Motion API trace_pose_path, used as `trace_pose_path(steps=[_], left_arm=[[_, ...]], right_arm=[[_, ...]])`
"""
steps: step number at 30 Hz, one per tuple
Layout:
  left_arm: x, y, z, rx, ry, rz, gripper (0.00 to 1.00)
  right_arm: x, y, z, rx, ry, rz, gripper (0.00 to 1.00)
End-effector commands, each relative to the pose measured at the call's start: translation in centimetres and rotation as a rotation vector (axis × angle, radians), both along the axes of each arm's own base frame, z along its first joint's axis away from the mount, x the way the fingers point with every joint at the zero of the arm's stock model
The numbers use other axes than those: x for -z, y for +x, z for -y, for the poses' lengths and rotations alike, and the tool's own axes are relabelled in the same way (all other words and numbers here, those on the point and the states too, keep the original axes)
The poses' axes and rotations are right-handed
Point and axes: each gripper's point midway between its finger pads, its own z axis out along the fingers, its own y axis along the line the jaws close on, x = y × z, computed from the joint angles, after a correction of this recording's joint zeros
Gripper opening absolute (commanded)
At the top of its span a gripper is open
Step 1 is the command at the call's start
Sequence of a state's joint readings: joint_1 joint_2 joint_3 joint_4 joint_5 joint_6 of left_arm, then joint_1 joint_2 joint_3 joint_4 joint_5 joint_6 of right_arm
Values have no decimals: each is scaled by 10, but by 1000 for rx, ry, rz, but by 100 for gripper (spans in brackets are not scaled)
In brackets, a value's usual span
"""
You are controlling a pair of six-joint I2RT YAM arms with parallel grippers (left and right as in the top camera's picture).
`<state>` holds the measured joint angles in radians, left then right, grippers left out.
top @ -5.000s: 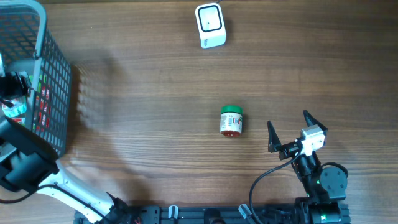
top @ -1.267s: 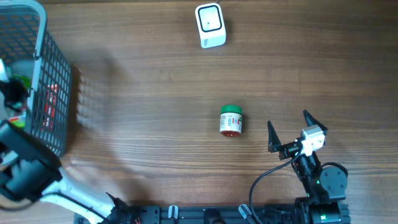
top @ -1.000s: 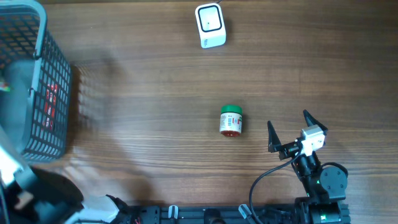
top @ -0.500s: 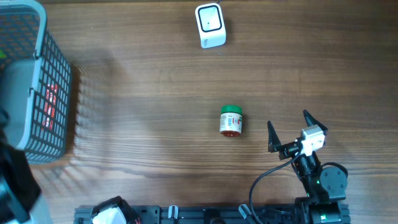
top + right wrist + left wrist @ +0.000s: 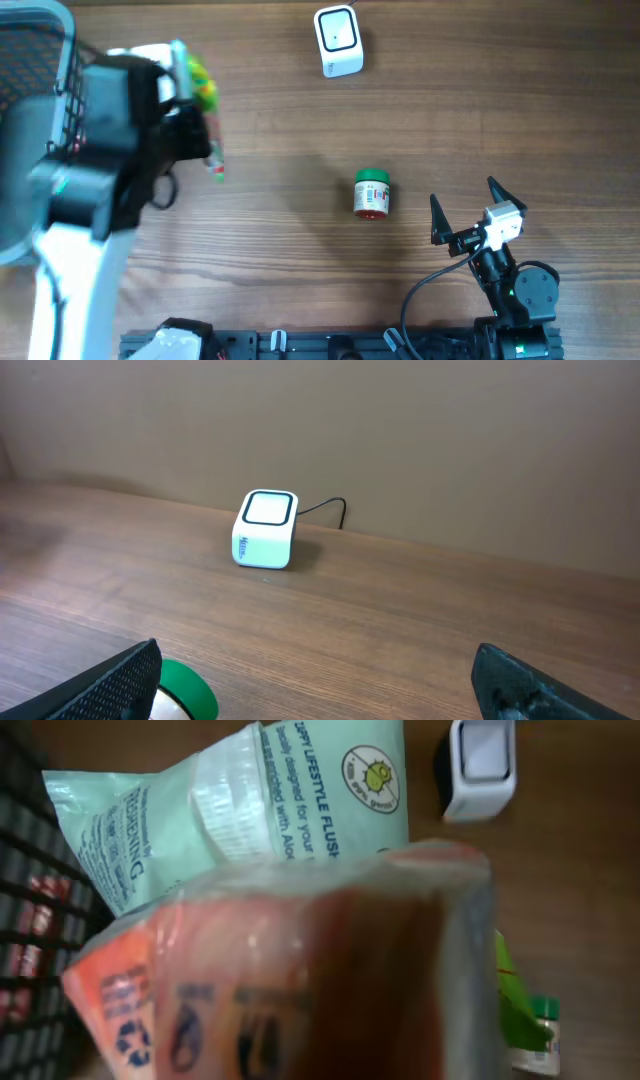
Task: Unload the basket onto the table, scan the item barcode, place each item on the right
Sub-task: 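Carry the packets with the left gripper and drop them beside the jar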
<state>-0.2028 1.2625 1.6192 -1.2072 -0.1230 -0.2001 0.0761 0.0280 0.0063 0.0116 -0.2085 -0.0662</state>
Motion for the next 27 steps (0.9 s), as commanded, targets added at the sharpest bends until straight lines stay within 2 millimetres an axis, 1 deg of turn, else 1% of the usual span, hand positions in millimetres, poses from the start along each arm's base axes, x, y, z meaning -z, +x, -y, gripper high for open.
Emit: trace_pose_path(steps=[1, 3, 5, 7, 10, 11, 14, 17, 20, 22, 24, 25, 26, 27], left_arm=[[76, 19, 20, -65, 15, -217, 4], [110, 24, 21, -86, 89, -304, 4], [137, 29, 20, -92, 172, -377, 4], [155, 31, 23, -86, 218, -430, 4], [180, 30, 35, -97, 233, -499, 4], [188, 28, 43, -79, 238, -520, 4], [216, 23, 74, 3, 248, -574, 4], [239, 20, 98, 57, 263, -595, 4], [268, 14, 122, 103, 244, -615, 4], [280, 9, 134, 132, 218, -636, 6], [288, 3, 145, 158, 191, -661, 27], [291, 1, 148, 165, 181, -670, 34], [291, 0, 151, 173, 167, -676, 45], [292, -1, 153, 178, 156, -680, 65]], right_arm=[[-1, 0, 0, 1, -5, 7, 100], [-1, 0, 0, 1, -5, 7, 100], [-1, 0, 0, 1, -5, 7, 100], [-1, 0, 0, 1, -5, 7, 100], [-1, 0, 0, 0, -5, 7, 100], [-1, 0, 0, 1, -5, 7, 100], [-1, 0, 0, 1, -5, 7, 100], [-1, 0, 0, 1, -5, 7, 100], [-1, 0, 0, 1, -5, 7, 100], [-1, 0, 0, 1, -5, 7, 100], [-1, 0, 0, 1, -5, 7, 100], [-1, 0, 0, 1, -5, 7, 100], [-1, 0, 0, 1, -5, 7, 100], [-1, 0, 0, 1, -5, 7, 100]])
